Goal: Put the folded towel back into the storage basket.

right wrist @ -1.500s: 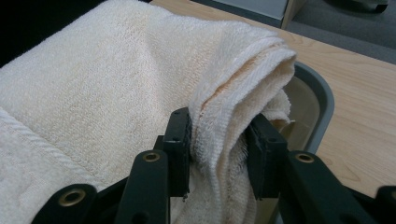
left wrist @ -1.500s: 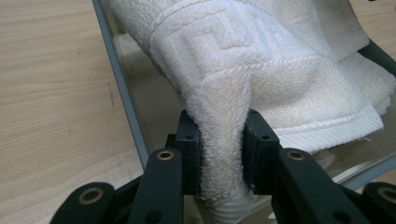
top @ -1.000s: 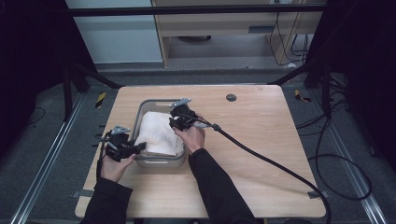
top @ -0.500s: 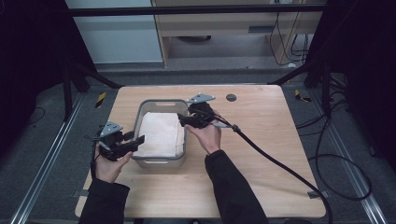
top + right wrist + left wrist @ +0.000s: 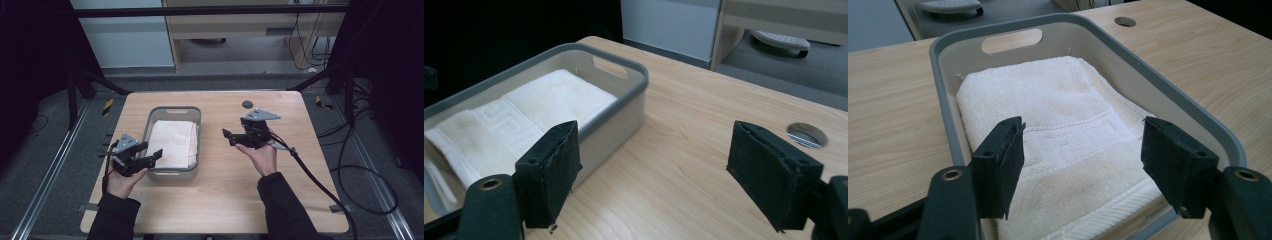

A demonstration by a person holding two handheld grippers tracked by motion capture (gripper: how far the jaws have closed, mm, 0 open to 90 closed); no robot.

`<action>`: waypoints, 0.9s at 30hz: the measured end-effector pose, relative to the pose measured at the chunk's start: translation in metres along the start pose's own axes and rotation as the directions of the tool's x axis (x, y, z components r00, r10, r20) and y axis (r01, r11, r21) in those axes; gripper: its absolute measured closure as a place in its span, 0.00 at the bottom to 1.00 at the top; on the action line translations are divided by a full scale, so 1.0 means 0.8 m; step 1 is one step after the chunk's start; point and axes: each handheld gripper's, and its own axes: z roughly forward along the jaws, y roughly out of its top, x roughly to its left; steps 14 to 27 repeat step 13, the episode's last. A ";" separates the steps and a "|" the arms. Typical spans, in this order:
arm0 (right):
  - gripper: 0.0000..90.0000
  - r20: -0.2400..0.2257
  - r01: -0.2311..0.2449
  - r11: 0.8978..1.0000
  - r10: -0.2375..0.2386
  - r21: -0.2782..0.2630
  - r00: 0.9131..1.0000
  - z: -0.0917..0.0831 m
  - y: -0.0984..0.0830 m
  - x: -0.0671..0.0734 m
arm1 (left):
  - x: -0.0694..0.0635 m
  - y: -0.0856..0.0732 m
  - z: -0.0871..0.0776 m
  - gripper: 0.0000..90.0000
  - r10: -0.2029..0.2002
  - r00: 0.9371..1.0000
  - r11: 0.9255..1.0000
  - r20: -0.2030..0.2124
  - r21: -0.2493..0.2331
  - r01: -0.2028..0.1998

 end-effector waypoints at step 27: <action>0.22 0.048 -0.049 0.998 0.050 -0.031 0.998 -0.088 -0.081 -0.050 | -0.009 -0.021 -0.012 0.33 0.008 1.000 0.999 -0.010 -0.046 -0.009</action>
